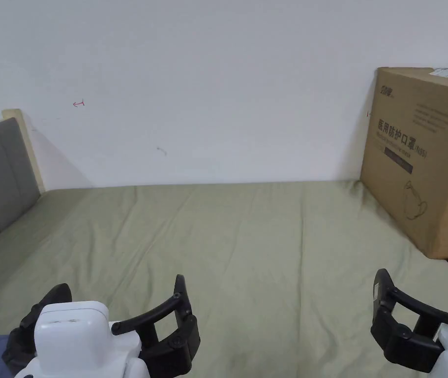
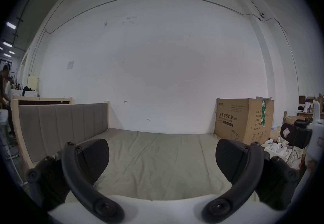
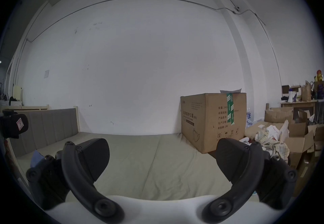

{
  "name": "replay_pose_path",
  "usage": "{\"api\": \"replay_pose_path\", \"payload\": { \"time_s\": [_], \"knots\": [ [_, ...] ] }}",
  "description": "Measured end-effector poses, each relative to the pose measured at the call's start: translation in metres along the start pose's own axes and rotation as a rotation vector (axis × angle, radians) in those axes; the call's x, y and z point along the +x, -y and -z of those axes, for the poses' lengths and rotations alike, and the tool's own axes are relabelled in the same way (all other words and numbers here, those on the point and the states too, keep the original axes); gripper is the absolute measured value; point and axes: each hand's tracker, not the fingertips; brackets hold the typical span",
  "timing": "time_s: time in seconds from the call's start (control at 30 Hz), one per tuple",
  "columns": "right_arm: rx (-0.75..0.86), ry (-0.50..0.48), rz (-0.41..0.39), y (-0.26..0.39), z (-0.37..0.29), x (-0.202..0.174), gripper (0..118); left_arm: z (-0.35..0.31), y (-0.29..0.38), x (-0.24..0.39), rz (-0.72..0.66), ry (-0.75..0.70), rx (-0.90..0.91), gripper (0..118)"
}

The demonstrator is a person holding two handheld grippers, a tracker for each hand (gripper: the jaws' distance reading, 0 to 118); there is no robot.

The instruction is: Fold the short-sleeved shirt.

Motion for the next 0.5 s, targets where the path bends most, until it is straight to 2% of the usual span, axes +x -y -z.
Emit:
{"api": "replay_pose_path", "payload": {
  "time_s": [0.1, 0.5],
  "knots": [
    [-0.010, -0.005, -0.025, -0.004, 0.003, -0.006, 118, -0.002, -0.005, 0.001, 0.018, 0.006, -0.005, 118],
    [-0.010, -0.048, -0.026, -0.009, 0.005, -0.013, 118, -0.001, -0.010, -0.002, 0.015, -0.005, 0.000, 118]
  ]
}}
